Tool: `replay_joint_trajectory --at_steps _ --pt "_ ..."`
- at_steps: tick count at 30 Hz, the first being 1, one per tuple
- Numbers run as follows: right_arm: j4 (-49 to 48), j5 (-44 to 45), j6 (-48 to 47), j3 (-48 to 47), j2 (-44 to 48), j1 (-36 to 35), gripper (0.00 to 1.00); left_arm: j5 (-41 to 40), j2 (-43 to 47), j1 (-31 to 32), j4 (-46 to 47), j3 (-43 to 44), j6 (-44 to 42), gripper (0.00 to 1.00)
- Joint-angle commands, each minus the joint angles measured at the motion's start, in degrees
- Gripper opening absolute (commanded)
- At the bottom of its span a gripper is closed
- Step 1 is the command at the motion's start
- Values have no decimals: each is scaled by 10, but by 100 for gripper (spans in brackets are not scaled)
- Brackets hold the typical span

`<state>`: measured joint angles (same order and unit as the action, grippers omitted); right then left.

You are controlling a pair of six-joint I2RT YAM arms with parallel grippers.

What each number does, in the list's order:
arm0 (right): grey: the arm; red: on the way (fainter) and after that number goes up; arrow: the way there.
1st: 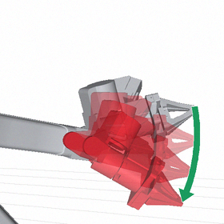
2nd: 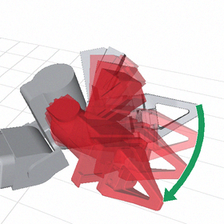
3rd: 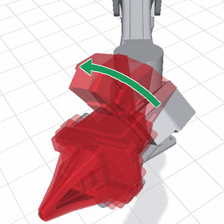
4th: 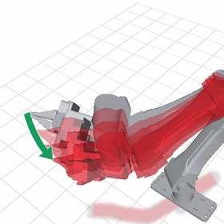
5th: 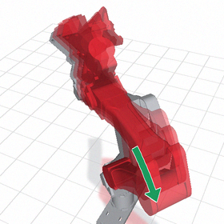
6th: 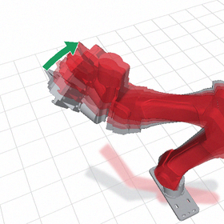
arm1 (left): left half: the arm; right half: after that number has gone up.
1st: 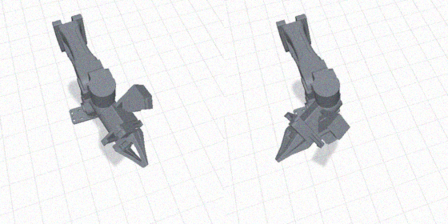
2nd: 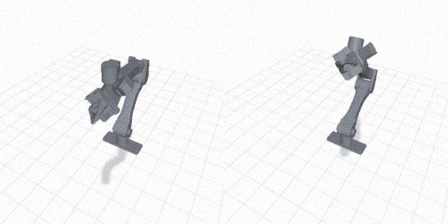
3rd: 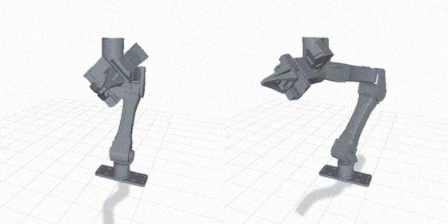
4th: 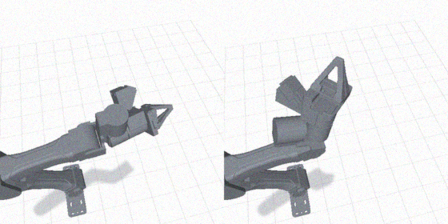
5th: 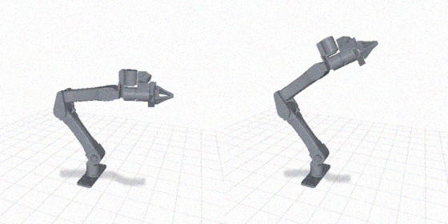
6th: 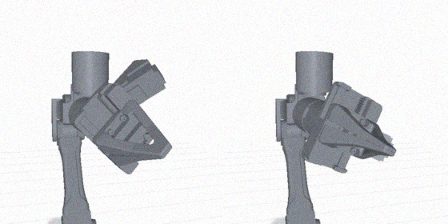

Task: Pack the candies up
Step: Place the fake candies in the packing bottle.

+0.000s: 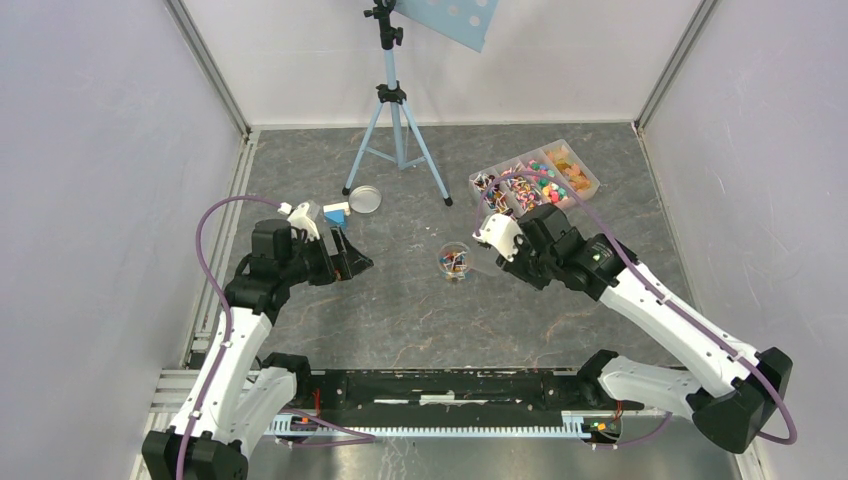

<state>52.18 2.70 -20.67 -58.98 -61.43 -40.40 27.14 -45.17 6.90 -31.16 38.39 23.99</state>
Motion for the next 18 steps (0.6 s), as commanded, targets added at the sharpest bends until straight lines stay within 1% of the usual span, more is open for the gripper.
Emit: replay_joint_trajectory --at_steps 1,5,10,14,18 --pt "-13 7 19 -36 -2 -2 0 4 9 2 12 -1 -25 100" --pt "-23 18 32 -43 -11 -1 0 4 10 4 12 0 -25 100" --pt "-59 2 52 -50 -6 -1 0 4 12 6 13 -2 -25 100" --pt "-107 -58 63 -38 9 -1 0 5 14 7 13 -2 -25 100" --pt "-155 -130 82 -7 29 -1 0 2 16 8 15 -4 -25 100"
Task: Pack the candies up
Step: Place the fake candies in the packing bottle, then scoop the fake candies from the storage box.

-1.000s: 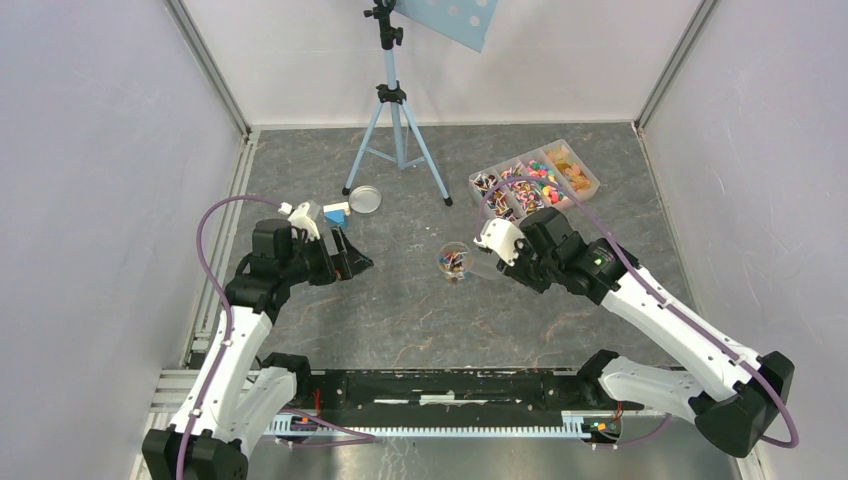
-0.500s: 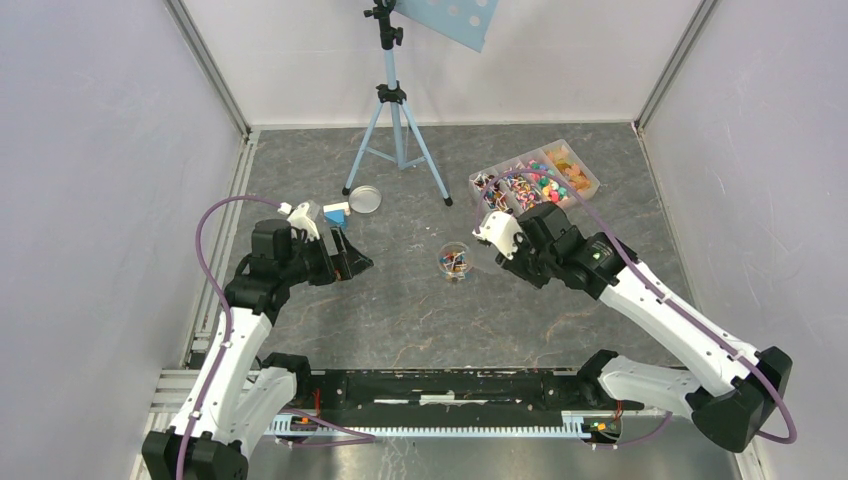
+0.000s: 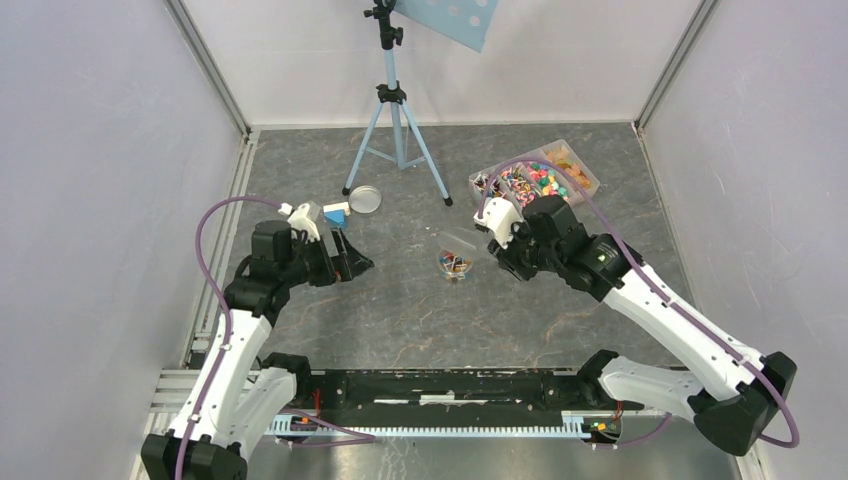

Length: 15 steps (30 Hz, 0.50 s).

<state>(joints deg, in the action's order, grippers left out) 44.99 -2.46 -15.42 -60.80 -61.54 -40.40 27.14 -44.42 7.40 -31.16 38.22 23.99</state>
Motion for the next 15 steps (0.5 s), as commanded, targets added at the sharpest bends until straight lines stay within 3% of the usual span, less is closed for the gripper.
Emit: replay_joint_trajectory --at_steps 1,7,11,15 --pt "-94 -86 35 16 31 -1 0 3 7 3 16 -2 -25 100" --pt "-140 -112 69 36 33 -1 0 14 -8 4 14 3 -27 100" --pt "-144 -28 92 23 30 -1 0 4 7 6 14 0 -25 100" --pt "-90 70 90 -37 -6 26 0 -7 13 12 12 -1 -25 100"
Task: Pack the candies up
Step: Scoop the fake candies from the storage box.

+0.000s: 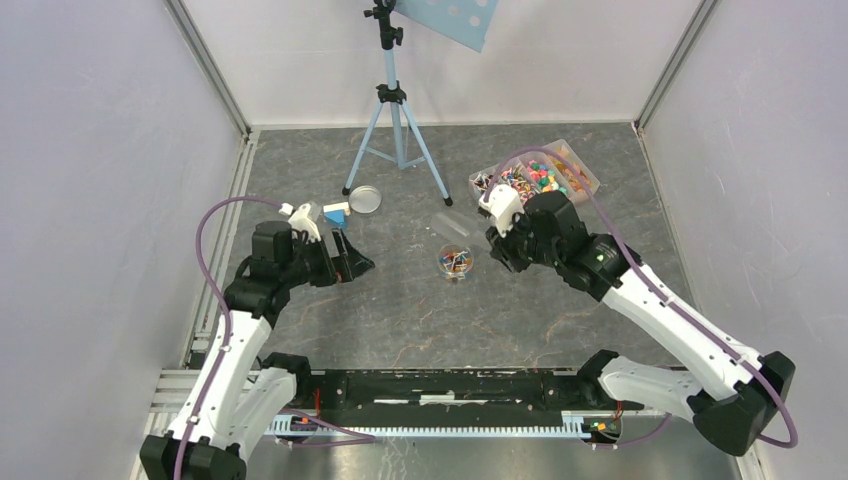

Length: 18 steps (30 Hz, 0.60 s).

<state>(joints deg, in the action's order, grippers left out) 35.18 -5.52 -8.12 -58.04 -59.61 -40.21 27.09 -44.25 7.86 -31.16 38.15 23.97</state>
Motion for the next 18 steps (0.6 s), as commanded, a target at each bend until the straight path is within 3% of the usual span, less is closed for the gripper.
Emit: replay_joint_trajectory --at_steps 1,5,14,18 --pt "21 111 12 -78 -34 38 0 -7 11 10 11 -1 -24 100" --pt "49 108 -3 -117 -69 102 0 -5 6 20 11 -1 -25 100" --pt "113 241 -59 -205 -163 214 0 8 -5 31 14 -1 -26 100" --pt "127 231 -89 -241 -201 255 0 6 -5 39 14 0 -25 100"
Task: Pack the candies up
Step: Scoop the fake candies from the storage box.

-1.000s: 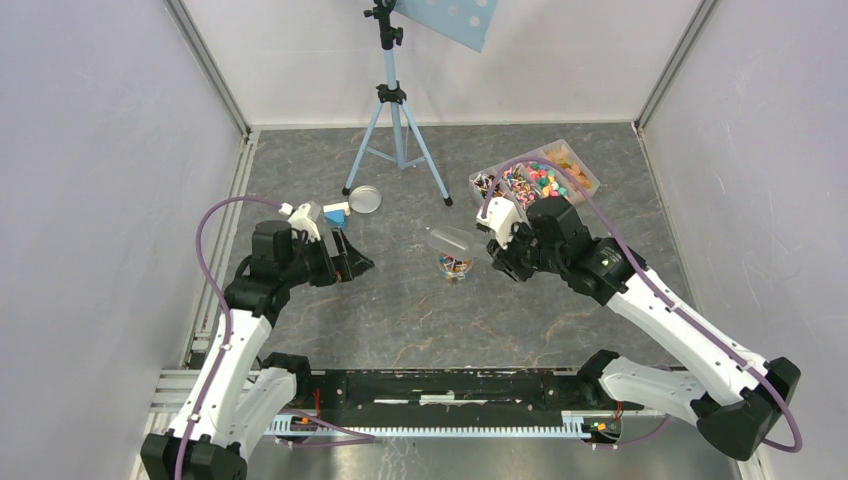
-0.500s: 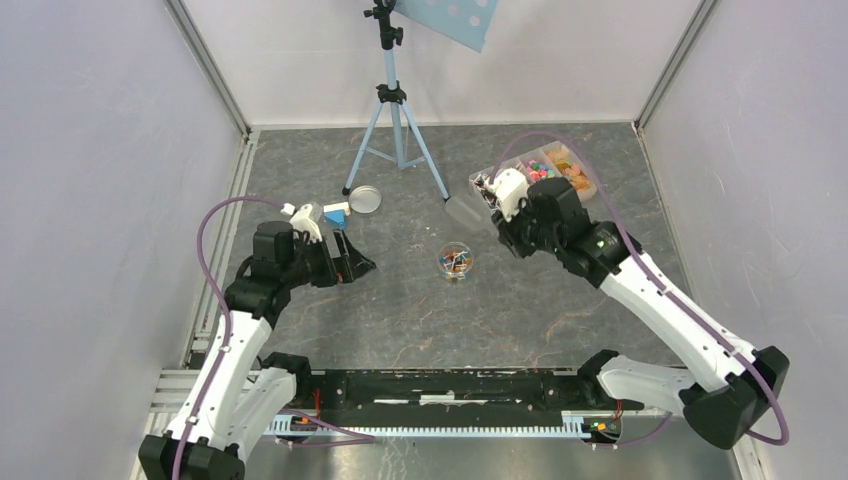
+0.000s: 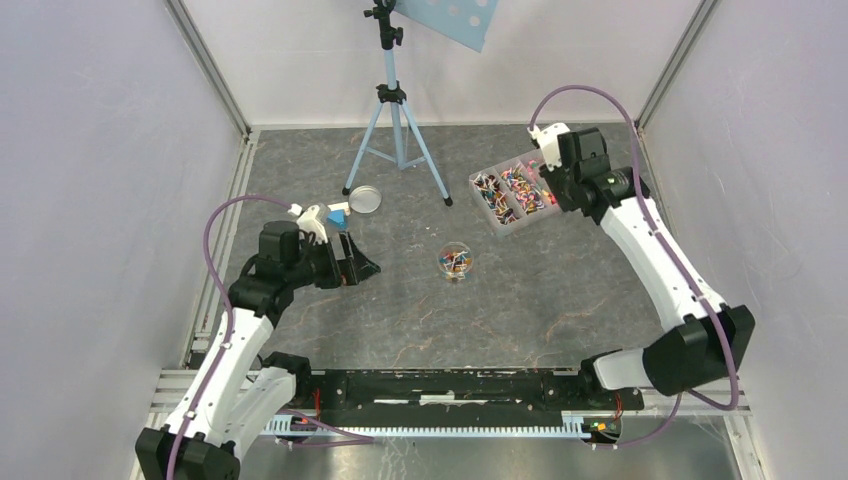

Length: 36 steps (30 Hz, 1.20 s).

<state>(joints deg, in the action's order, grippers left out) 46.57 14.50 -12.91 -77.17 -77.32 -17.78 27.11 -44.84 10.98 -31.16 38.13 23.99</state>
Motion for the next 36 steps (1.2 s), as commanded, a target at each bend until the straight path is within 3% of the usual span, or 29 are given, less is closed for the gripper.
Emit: replay_joint_trajectory --at_steps 1,8,21,36 --pt "11 31 -62 -54 -29 37 0 6 0 10 14 0 -26 100" --pt "109 -1 -157 -173 -148 100 0 3 -3 17 14 0 -25 100" --pt "122 -10 -246 -267 -227 170 0 11 -20 25 14 1 -26 100" --pt "94 -17 -258 -233 -266 174 0 5 -8 25 14 0 -26 100"
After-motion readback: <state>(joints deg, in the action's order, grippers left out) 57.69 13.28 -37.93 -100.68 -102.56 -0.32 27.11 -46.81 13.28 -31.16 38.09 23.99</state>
